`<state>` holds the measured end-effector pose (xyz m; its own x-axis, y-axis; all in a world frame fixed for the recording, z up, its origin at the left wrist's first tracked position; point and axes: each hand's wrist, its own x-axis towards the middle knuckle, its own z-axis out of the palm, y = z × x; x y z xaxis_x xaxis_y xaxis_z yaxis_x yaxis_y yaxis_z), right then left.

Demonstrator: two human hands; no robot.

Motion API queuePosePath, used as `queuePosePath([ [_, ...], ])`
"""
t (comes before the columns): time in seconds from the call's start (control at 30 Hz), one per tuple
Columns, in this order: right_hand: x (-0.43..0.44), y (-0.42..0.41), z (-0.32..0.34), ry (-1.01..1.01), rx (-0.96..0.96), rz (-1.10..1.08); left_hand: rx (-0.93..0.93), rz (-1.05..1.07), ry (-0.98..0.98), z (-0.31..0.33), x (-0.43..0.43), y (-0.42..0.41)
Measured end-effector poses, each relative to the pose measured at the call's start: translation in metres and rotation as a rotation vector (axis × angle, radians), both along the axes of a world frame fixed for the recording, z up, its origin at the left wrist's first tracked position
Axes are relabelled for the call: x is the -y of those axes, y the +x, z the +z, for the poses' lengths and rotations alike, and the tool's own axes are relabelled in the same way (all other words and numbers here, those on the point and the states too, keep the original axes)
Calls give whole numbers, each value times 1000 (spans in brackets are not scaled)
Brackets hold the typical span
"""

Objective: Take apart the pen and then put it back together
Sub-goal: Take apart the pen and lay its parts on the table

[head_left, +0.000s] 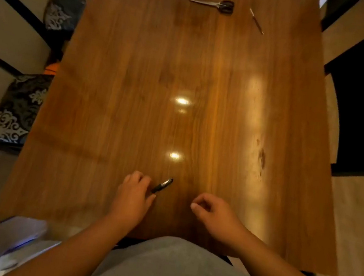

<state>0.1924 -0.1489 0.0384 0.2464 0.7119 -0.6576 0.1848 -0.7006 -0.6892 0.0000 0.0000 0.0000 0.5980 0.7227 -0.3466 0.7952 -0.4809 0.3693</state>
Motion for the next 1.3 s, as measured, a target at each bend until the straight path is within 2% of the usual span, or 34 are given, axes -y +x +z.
queuePosePath([
  [0.17,-15,0,4,-42,-65,-50,-10,-34,-63,0,-10,1],
  [0.4,-38,-17,21,-1,-124,-239,168,-115,-279,23,-21,15],
  [0.6,-64,-26,57,173,-186,-362,377,-192,-275,64,-29,16],
  [0.8,-87,-37,100,322,-277,-423,561,-79,-358,107,-38,7],
  [1.03,-102,-44,130,468,-318,-469,658,-64,-356,146,-51,5],
  [1.17,-99,-40,142,505,-316,-404,663,-50,-600,163,-55,5],
  [1.3,-93,-34,151,523,-312,-328,614,64,-1022,175,-57,6],
])
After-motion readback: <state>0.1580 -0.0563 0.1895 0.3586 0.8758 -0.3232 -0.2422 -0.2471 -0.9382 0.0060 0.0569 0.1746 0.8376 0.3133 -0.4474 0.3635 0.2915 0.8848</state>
